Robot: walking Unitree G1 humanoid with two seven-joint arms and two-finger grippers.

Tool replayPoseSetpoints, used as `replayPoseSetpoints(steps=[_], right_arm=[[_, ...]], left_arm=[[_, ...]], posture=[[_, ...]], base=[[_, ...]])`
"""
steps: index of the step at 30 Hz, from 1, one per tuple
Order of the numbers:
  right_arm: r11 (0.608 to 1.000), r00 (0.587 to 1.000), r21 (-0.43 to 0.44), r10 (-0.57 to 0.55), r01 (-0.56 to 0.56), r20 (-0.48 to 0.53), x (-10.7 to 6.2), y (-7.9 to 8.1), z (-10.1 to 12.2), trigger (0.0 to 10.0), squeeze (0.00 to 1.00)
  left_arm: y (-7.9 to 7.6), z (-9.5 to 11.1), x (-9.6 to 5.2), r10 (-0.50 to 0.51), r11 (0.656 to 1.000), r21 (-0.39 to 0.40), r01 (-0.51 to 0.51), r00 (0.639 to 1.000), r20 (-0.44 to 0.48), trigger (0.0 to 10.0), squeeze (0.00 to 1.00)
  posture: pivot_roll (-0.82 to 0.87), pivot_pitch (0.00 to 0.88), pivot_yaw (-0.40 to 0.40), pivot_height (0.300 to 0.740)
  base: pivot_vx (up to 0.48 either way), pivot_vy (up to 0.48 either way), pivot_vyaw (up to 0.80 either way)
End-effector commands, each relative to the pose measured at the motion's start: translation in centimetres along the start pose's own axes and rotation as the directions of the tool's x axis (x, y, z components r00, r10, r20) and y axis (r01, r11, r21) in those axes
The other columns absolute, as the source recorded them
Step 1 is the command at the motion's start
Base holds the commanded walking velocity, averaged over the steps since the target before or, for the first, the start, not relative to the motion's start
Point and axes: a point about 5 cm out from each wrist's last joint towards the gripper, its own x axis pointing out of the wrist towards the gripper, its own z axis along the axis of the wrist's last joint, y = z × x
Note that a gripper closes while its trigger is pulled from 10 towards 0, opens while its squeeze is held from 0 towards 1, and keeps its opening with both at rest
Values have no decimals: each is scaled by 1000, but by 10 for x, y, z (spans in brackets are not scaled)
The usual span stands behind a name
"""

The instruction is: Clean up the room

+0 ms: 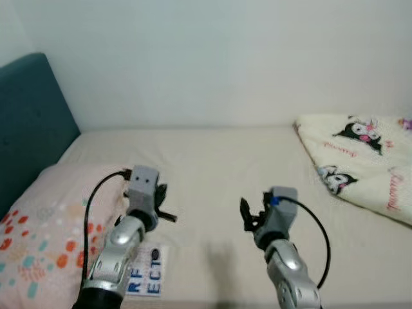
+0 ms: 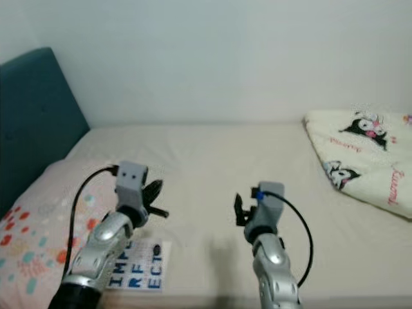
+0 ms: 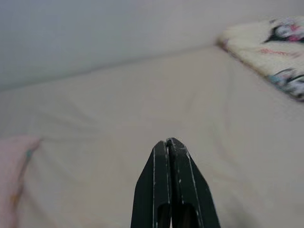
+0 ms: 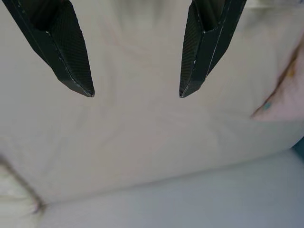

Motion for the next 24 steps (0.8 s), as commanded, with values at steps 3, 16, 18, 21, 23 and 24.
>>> replayPoseSetpoints(steps=[3,16,18,21,23,24], right_arm=[[1000,1000,20,14,-14,-10,0,7,-1,10000,0],[999,1000,33,4,-4,-11,-1,5,-1,10000,0],[999,1000,35,2,-2,-10,-1,5,-1,10000,0],[999,1000,33,4,-4,-10,-1,6,-1,10000,0],[1000,1000,31,6,-5,-12,-1,6,-1,10000,0],[1000,1000,30,6,-6,-12,-1,6,-1,10000,0]], left_arm=[[5,-5,-3,15,1000,-2,-15,999,-30,10000,0],[5,-5,-3,8,1000,3,-8,999,-33,10000,0],[5,-4,-2,6,1000,4,-6,999,-32,10000,0],[5,-4,-2,4,1000,6,-4,999,-31,10000,0],[5,-4,-2,4,1000,7,-3,999,-33,10000,0],[5,-4,-2,3,1000,7,-3,999,-34,10000,0]], posture=[[-65,25,3,740],[-65,25,11,740],[-65,25,12,740],[-63,26,15,740],[-62,27,15,740],[-62,27,15,740]], base=[[0,-414,0],[0,-414,0],[0,-416,0],[0,-416,0],[0,-412,0],[0,-416,0]])
